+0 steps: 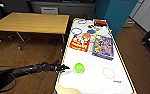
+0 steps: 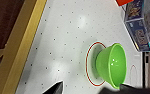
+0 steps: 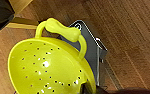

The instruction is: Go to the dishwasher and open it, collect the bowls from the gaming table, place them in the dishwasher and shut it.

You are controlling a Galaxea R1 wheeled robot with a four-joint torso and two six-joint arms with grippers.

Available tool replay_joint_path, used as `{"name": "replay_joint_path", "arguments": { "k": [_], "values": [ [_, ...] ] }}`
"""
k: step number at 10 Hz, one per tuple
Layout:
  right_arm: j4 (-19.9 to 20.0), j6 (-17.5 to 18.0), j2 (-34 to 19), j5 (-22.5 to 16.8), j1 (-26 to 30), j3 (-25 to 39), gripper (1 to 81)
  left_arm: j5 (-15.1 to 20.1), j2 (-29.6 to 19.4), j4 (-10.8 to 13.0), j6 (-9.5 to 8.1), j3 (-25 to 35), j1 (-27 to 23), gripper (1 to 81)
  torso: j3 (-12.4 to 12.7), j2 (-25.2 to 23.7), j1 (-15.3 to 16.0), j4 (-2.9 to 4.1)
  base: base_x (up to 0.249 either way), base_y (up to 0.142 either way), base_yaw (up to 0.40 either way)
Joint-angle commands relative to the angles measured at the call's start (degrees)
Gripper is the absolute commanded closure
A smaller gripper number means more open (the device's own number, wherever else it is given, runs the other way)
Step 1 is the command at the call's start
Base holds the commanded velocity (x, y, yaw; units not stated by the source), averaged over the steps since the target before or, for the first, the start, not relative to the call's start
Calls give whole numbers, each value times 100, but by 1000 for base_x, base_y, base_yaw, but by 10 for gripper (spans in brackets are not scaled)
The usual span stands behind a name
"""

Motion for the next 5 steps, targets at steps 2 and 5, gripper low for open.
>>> {"name": "replay_joint_path", "arguments": {
  "k": [2,5],
  "values": [
    [-150,1,-301,-408,76,98,811,576,510,-22,-61,-526,-1113,10,0,0,0,0,0,0,0],
    [-150,1,-283,-408,76,72,811,902,994,-22,-61,-1106,-1210,10,0,0,0,0,0,0,0]
  ]
}}
